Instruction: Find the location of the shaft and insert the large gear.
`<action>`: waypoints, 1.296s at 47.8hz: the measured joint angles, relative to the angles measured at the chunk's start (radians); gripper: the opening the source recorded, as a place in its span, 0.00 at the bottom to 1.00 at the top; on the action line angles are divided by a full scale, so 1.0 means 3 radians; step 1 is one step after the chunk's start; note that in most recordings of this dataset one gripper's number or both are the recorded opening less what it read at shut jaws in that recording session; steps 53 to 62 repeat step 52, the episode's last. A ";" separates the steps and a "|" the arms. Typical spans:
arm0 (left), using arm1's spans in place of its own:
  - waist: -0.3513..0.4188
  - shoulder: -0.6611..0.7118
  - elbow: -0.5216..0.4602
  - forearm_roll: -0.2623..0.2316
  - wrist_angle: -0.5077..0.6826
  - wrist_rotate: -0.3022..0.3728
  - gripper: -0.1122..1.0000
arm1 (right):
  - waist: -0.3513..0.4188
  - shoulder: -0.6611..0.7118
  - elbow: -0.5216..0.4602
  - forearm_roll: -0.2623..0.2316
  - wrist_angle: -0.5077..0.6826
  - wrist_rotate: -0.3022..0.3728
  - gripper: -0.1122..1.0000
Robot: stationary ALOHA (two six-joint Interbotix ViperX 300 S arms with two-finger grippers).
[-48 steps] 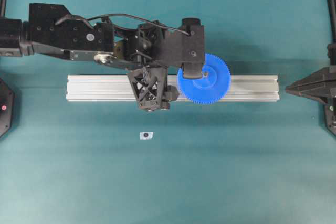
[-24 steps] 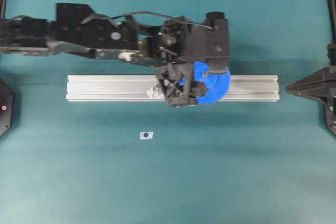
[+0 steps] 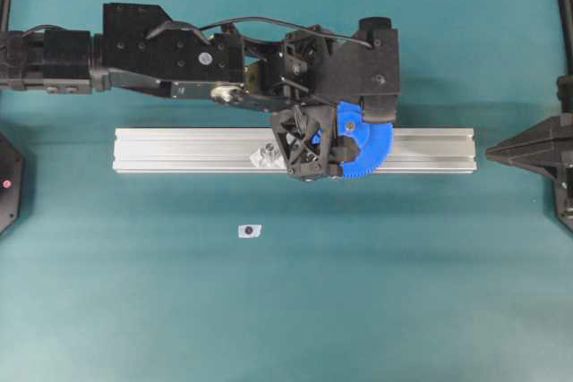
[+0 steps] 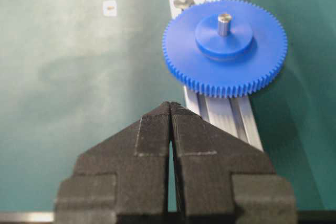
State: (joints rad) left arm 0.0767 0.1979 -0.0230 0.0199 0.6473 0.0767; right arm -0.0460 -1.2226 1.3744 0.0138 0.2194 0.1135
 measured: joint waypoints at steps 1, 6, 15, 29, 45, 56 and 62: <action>0.0000 0.0005 0.0000 0.0000 0.0005 0.0000 0.89 | 0.0000 0.0000 0.0000 0.0000 -0.0005 0.0000 0.08; 0.0000 0.0005 0.0000 0.0000 0.0010 0.0000 0.89 | 0.0000 0.0000 0.0000 0.0000 -0.0005 0.0000 0.08; 0.0000 0.0000 0.0000 0.0000 0.0015 0.0000 0.89 | 0.0000 -0.0020 0.0000 0.0000 -0.0010 0.0000 0.08; 0.0005 0.0005 0.0000 0.0000 0.0015 0.0000 0.89 | 0.0000 -0.0230 0.0179 0.0000 -0.0245 0.0000 0.08; 0.0010 0.0000 0.0000 0.0000 0.0015 0.0000 0.89 | 0.0000 -0.0337 0.0476 0.0000 -0.0634 0.0000 0.09; 0.0010 0.0005 0.0000 0.0000 0.0015 0.0000 0.89 | 0.0000 -0.0337 0.0552 0.0000 -0.0639 -0.0005 0.09; 0.0010 0.0005 0.0000 0.0000 0.0015 0.0000 0.89 | 0.0000 -0.0337 0.0552 0.0000 -0.0639 -0.0005 0.09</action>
